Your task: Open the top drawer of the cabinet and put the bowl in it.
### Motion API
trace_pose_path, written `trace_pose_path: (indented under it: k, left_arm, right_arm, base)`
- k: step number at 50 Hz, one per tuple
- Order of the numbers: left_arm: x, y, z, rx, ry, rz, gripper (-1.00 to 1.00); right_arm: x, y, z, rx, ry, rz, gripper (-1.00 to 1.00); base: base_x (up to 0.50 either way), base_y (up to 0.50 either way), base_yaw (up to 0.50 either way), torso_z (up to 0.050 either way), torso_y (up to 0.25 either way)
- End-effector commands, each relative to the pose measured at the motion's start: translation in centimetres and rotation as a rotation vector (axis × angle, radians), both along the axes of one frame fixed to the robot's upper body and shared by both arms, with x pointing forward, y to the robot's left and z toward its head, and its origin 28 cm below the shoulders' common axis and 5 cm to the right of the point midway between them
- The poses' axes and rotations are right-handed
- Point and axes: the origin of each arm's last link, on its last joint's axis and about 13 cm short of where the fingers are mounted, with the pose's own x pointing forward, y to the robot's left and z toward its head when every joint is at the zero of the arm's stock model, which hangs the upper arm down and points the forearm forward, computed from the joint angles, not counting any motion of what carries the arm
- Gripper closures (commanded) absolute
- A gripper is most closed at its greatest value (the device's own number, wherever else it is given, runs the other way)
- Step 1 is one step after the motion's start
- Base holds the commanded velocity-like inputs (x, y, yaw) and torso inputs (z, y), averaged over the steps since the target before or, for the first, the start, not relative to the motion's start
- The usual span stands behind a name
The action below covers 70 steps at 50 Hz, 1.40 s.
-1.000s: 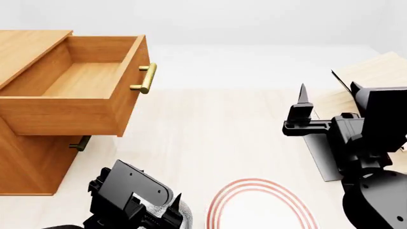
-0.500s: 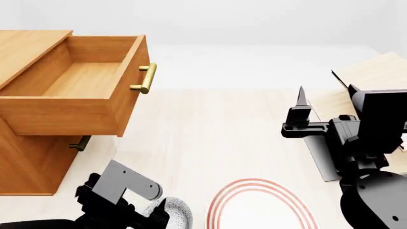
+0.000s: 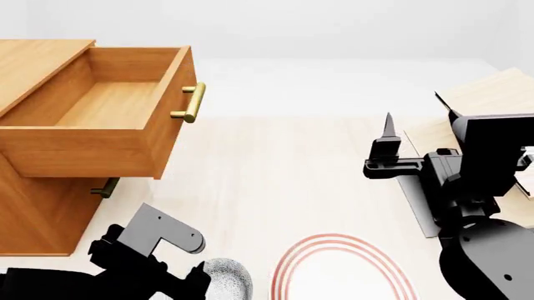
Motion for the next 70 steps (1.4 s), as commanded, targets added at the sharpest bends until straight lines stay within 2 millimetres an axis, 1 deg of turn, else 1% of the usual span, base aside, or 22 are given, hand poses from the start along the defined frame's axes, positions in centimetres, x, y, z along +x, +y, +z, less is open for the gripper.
trace_pose_path:
  k: [1,10,27,49,70]
  left_arm:
    - [1.0,0.0,-0.2,-0.005,0.026,0.019,-1.0]
    - [2.0,-0.1,-0.7,-0.008,0.054,0.034,-1.0]
    - [3.5,-0.6,-2.4,0.027,0.109,0.035,-1.0]
    - [3.3,-1.2,-4.5,0.051,0.195,-0.001,-1.0]
    - [3.3,-1.4,-5.9,0.061,0.237,-0.006,-1.0]
  right_arm:
    - [0.4,0.2,-0.1,0.0,0.005,0.007,-1.0]
    - [0.6,0.2,-0.4,0.002,0.012,0.007,-1.0]
    - [0.8,0.0,-0.8,0.003,0.019,0.005,-1.0]
    - [1.3,-0.1,-1.4,0.013,0.035,0.0,-1.0]
    - [1.2,-0.3,-1.5,0.017,0.034,-0.006,-1.0]
  base:
    - [0.0,0.0,0.0,0.0,0.0]
    - [0.0,0.0,0.0,0.0,0.0]
    - [0.0,0.0,0.0,0.0,0.0]
    - [0.0,0.0,0.0,0.0,0.0]
    - [0.0,0.0,0.0,0.0,0.0]
